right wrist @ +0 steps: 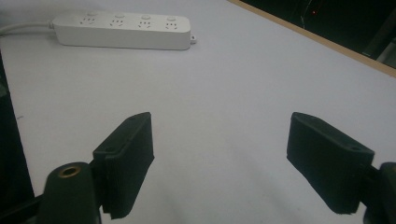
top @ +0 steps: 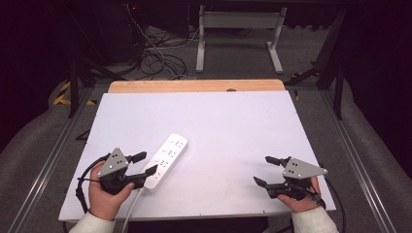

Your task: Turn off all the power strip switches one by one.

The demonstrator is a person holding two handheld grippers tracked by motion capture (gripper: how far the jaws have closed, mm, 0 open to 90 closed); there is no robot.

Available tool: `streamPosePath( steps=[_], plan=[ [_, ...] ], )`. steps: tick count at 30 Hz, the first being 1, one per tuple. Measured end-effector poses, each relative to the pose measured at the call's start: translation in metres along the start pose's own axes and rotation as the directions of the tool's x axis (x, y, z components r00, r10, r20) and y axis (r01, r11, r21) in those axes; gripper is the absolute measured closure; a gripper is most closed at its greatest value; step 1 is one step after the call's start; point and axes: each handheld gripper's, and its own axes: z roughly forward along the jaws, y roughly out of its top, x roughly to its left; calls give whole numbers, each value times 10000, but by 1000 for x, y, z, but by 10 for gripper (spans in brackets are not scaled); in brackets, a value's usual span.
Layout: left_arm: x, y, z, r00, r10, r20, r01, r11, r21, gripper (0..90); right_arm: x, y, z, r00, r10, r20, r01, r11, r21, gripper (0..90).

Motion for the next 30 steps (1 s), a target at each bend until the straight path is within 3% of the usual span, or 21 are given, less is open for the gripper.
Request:
streamPosePath(
  steps=[3,4,7,8,13,14,15,17,18,21,22,25,26,27,30],
  plan=[
    [2,2,4,9999,-92,121,90,9998,154,426,0,0,0,10000,-11,9,11,10000,0,232],
    [4,3,4,9995,-92,297,82,9995,321,489,0,0,0,10000,-33,10,33,10000,8,232],
    [6,5,4,9991,-117,401,96,9986,524,543,0,0,0,10000,-33,0,33,10000,-1,232],
    [6,5,4,9987,-177,473,150,9982,583,619,0,0,0,10000,-6,-5,6,10000,-2,232],
    [10,8,2,9987,-74,498,25,9952,975,831,0,0,1,10000,-20,-27,20,10000,-1,232],
    [11,8,2,9981,-88,609,21,9940,1094,831,0,0,1,10000,-26,-27,26,10000,-2,232],
    [11,8,1,9980,-114,624,41,9932,1163,896,0,0,1,10000,-4,-35,4,10000,-6,232],
    [12,9,1,9979,-229,614,142,9904,1373,897,0,0,1,10000,7,-58,-7,10000,6,232],
    [13,10,0,9984,-97,549,10,9878,1560,897,0,0,1,10000,7,-58,-7,10000,6,232],
    [15,11,2,9967,-470,661,330,9796,1980,898,0,0,1,10000,-1,-57,1,10000,33,231],
    [15,11,2,9967,-470,661,330,9796,1980,897,0,0,1,10000,-1,-57,1,10000,33,231],
    [19,12,2,9960,-609,647,438,9701,2388,898,0,-1,1,10000,7,-64,-7,10000,24,232],
    [21,12,3,9951,-769,623,570,9600,2741,898,0,-1,1,10000,12,-76,-11,10000,41,232],
    [21,12,3,9951,-769,623,570,9600,2741,898,0,-1,2,10000,8,-84,-7,10000,47,234],
    [25,12,5,9951,-800,583,575,9467,3171,898,0,-1,2,10000,8,-95,-8,10000,57,236]
  ],
)
